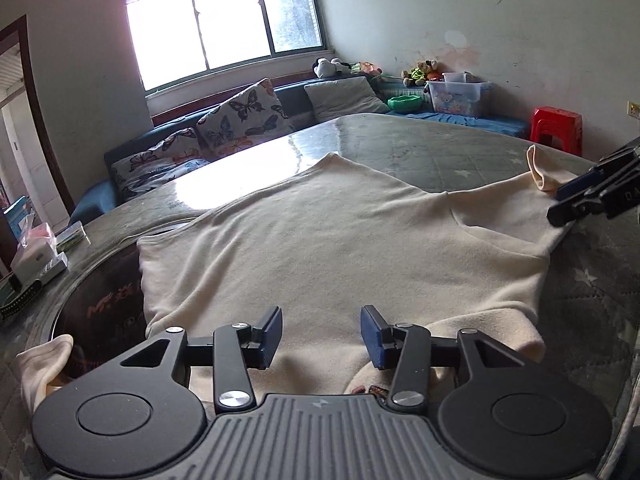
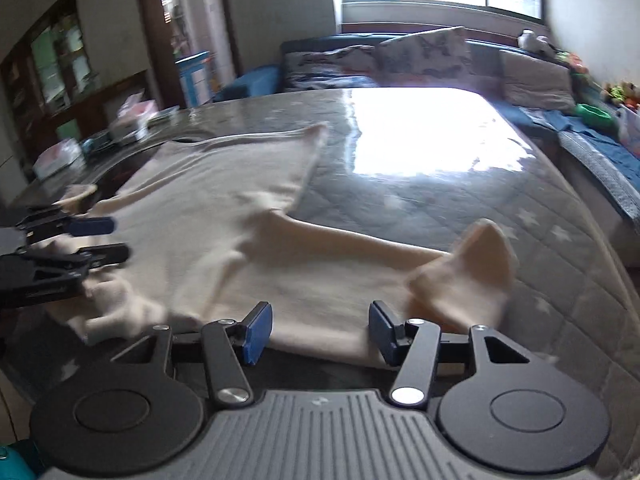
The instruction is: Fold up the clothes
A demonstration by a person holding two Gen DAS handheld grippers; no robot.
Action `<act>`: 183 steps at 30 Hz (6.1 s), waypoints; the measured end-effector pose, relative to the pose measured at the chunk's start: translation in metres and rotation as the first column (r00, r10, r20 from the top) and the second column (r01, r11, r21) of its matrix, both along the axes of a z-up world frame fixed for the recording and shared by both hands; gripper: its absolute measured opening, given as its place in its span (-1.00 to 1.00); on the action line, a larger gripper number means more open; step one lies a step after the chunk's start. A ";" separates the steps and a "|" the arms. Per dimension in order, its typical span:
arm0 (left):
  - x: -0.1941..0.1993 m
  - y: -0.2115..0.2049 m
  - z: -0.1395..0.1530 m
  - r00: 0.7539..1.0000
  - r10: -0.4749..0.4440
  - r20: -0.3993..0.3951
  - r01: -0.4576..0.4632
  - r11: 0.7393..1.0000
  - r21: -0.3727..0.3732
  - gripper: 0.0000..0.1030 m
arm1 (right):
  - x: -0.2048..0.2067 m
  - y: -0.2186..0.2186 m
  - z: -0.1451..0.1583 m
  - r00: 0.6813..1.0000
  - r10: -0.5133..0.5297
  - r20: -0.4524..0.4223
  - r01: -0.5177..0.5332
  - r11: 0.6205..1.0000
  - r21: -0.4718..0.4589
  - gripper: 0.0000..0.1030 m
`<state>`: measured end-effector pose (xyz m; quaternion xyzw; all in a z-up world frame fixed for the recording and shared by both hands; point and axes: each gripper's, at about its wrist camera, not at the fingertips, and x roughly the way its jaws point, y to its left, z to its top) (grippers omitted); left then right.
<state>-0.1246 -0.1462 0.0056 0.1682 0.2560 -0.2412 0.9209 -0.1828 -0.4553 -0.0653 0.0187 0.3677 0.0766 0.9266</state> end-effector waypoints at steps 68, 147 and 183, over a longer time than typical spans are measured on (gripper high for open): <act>0.057 0.215 0.002 0.596 0.791 -0.139 -0.803 0.586 -0.108 0.90 | 0.080 -0.062 -0.023 0.950 -0.300 0.082 0.306 0.949 -0.080 1.00; 0.090 0.085 0.025 0.882 0.464 -0.087 -0.466 0.885 -0.006 1.00 | 0.081 -0.061 -0.023 0.950 -0.300 0.081 0.307 0.949 -0.077 1.00; 0.198 0.024 0.008 0.888 0.453 0.072 -0.452 0.838 0.306 1.00 | 0.081 -0.062 -0.024 0.950 -0.301 0.081 0.307 0.949 -0.078 1.00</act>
